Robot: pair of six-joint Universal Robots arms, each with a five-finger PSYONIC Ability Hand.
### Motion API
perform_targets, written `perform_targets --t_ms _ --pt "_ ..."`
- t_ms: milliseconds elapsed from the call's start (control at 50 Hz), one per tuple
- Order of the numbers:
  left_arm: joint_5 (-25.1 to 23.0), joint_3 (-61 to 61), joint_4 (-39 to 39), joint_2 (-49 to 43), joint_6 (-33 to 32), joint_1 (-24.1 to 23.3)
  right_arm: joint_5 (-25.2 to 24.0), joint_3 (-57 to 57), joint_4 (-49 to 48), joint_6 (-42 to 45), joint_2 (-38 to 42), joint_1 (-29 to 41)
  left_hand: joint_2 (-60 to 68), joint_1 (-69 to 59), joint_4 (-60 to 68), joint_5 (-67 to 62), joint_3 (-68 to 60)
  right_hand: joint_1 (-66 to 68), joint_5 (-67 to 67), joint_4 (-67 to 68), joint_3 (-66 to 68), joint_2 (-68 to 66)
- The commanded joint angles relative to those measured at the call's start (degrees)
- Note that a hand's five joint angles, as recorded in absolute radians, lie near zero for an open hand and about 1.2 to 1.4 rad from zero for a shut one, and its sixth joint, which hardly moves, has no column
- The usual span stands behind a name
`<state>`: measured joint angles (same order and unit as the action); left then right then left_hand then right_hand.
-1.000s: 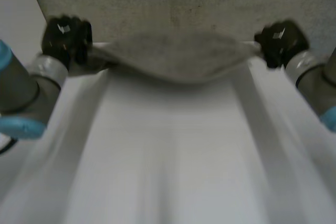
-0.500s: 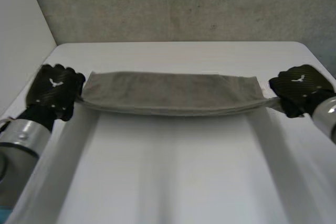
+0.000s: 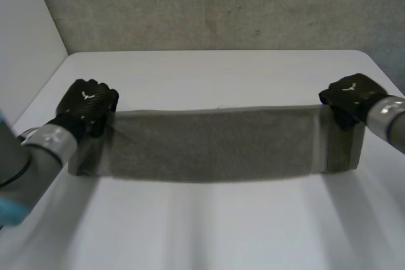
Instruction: Fold the towel.
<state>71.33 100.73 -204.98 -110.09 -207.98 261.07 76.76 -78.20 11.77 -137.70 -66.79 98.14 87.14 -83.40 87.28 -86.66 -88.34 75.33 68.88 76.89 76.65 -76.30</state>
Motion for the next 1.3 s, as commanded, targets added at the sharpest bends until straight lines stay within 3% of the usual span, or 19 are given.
perform_targets --t_ms 20,120,240,280,340,420,520,700,820,940,1020,1160,1200,1300 --pt "4.96 -17.59 4.24 -15.33 -0.85 -1.00 8.48 20.07 0.36 -0.20 18.68 4.43 -7.14 3.40 -7.28 16.66 8.34 4.67 1.12 3.11 3.35 -3.70" --pt "7.76 -31.54 7.75 -24.63 -1.02 -2.66 10.16 28.43 0.28 -0.37 25.11 4.96 -7.14 3.40 -7.28 16.66 8.34 4.67 1.12 3.11 3.35 -3.70" --pt "8.03 -37.54 9.69 -29.13 -1.02 -4.16 10.87 34.16 -0.08 -0.55 29.78 6.19 -7.14 3.40 -7.28 16.66 8.34 -0.82 -4.37 -2.38 -2.15 1.79" --pt "8.73 -38.59 10.30 -29.40 -1.02 -5.13 13.23 35.74 -0.08 -1.42 31.45 6.98 -77.14 73.40 -77.28 86.66 78.34 -65.33 -68.88 -66.89 -66.65 66.30" --pt "9.87 -38.68 10.04 -28.52 -0.94 -6.09 17.00 35.75 -0.25 -3.52 31.54 7.86 -77.14 73.40 -77.28 86.66 78.34 -65.33 -68.88 -66.89 -66.65 66.30" --pt "10.58 -38.07 10.22 -25.79 -0.50 -6.45 18.16 34.87 -0.34 -6.88 30.40 7.77 -77.14 73.40 -77.28 86.66 78.34 -65.33 -68.88 -66.89 -66.65 66.30" --pt "10.76 -33.34 10.22 -18.17 -0.15 -5.84 15.89 24.01 -2.26 -13.72 17.08 6.90 -77.14 73.40 -77.28 86.66 78.34 -65.33 -68.88 -66.89 -66.65 66.30" --pt "10.41 -16.47 9.17 -4.19 0.29 -4.08 10.35 0.01 -7.54 -13.30 1.33 6.63 -77.14 73.40 -77.28 86.66 78.34 -65.33 -68.88 -66.89 -66.65 66.30" --pt "10.23 -8.62 6.97 1.37 2.23 -3.99 7.44 -8.11 -9.92 -10.74 -0.27 6.28 -77.14 73.40 -77.28 86.66 78.34 -65.33 -68.88 -66.89 -66.65 66.30" --pt "10.14 -1.24 2.75 4.62 8.64 -4.16 6.56 -12.59 -15.02 -8.02 1.48 3.03 -77.14 73.40 -77.28 86.66 78.34 -59.86 -63.41 -61.42 -61.19 60.83" --pt "10.05 1.30 1.26 5.15 12.68 -4.08 6.12 -11.89 -17.65 -6.71 8.58 2.41 -77.14 73.40 -77.28 86.66 78.34 -50.65 -54.20 -52.22 -51.98 51.63" --pt "10.23 2.45 0.46 5.06 13.74 -3.99 6.74 -9.34 -17.92 -4.94 12.73 0.39 -77.14 73.40 -77.28 86.66 78.34 -29.25 -32.80 -30.81 -30.57 30.22" --pt "10.32 2.54 0.37 5.06 13.74 -3.99 6.82 -8.82 -17.74 -4.86 13.43 -0.57 -77.14 73.40 -77.28 86.66 78.34 -1.65 -5.20 -3.21 -2.98 2.62" --pt "10.32 3.06 0.29 5.06 13.74 -3.99 7.88 -9.69 -18.27 -5.64 11.25 -2.94 -77.14 73.40 -77.28 86.66 78.34 4.67 1.12 3.11 3.35 -3.70"
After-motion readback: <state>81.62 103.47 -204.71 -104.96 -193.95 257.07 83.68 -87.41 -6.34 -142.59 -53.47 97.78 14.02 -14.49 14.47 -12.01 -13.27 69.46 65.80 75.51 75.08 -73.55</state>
